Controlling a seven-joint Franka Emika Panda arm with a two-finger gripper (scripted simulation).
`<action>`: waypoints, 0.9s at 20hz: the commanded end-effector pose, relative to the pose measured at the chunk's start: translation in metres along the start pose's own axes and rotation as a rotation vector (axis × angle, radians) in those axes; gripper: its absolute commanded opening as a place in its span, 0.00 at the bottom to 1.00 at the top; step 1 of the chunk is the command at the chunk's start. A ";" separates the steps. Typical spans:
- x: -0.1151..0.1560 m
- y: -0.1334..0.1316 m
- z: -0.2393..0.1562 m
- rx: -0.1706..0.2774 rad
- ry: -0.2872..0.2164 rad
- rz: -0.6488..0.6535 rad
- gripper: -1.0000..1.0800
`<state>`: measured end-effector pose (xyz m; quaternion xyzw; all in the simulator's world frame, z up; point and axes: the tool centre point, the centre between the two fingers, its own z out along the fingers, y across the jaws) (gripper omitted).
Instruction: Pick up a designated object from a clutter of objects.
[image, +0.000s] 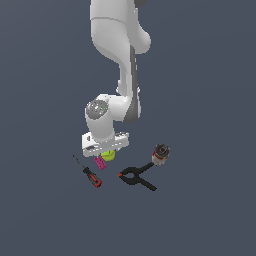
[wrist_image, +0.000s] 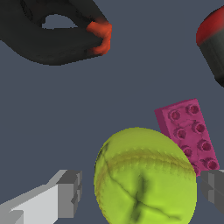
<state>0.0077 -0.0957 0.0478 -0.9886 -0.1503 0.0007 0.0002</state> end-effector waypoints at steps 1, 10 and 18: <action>0.001 0.000 0.005 -0.001 0.001 0.000 0.96; 0.001 0.001 0.006 -0.001 0.001 0.000 0.00; 0.002 0.002 0.001 -0.001 0.002 0.000 0.00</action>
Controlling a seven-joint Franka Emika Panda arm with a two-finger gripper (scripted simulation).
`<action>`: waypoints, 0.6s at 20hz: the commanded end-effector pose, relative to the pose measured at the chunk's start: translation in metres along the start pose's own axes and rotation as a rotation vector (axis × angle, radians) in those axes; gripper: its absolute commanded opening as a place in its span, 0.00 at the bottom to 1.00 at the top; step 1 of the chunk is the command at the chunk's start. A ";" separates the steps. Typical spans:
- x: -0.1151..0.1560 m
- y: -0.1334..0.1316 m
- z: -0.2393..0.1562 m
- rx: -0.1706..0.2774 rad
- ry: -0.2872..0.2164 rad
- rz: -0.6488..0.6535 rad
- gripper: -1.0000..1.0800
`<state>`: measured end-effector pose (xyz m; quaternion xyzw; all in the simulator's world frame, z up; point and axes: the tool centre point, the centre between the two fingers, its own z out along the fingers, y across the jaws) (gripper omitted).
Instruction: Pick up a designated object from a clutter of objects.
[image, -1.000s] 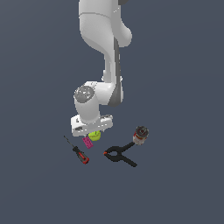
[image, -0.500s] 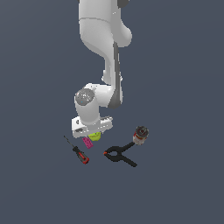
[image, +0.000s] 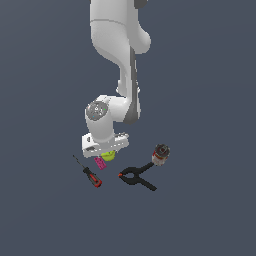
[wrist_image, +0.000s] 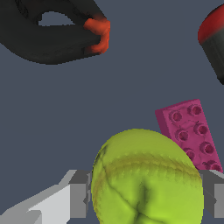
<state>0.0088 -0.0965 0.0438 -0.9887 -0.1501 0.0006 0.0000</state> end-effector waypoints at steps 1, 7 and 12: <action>0.002 0.001 -0.005 -0.001 0.002 0.000 0.00; 0.010 0.005 -0.031 -0.001 0.002 0.000 0.00; 0.021 0.010 -0.067 0.000 0.002 -0.001 0.00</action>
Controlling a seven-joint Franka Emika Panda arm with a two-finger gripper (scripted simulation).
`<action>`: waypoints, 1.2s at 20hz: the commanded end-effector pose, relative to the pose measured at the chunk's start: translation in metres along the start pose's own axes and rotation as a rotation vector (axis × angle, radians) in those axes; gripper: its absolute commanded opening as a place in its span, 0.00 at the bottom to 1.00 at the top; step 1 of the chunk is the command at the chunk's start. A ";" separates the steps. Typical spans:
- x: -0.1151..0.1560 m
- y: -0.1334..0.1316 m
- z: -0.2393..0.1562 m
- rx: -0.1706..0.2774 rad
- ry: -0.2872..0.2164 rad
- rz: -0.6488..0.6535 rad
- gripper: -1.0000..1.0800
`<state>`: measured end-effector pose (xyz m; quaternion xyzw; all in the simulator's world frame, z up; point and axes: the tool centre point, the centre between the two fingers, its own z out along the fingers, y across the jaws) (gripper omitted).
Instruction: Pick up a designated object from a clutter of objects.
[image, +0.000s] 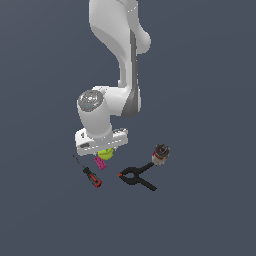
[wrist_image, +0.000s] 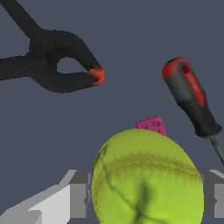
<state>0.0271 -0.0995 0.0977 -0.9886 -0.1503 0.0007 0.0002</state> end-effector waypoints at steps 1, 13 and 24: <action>0.007 0.003 -0.021 -0.001 0.002 0.000 0.00; 0.043 0.022 -0.138 0.000 0.002 -0.001 0.00; 0.075 0.038 -0.229 0.000 0.002 -0.001 0.00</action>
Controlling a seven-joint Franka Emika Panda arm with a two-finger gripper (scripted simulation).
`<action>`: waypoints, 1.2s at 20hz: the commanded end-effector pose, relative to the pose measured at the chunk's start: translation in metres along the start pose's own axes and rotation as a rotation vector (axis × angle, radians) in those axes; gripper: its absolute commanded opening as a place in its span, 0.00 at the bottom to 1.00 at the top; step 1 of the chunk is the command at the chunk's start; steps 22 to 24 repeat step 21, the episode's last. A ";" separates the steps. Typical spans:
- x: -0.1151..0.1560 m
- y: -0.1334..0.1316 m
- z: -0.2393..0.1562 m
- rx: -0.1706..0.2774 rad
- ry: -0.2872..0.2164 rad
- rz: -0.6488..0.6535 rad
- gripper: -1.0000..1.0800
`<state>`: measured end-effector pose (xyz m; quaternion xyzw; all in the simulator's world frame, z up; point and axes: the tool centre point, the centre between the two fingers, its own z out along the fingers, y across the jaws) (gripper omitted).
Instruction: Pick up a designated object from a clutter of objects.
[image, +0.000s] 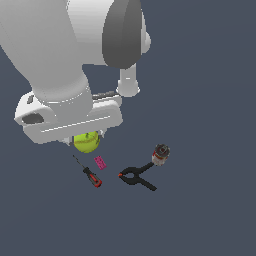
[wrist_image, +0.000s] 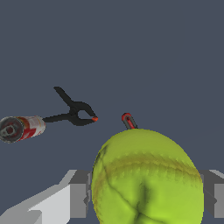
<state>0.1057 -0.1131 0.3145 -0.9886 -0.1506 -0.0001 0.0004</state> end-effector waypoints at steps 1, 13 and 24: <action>0.006 0.003 -0.018 0.000 0.001 0.000 0.00; 0.025 0.013 -0.064 -0.001 0.000 0.000 0.00; 0.028 0.014 -0.071 -0.001 0.000 0.000 0.00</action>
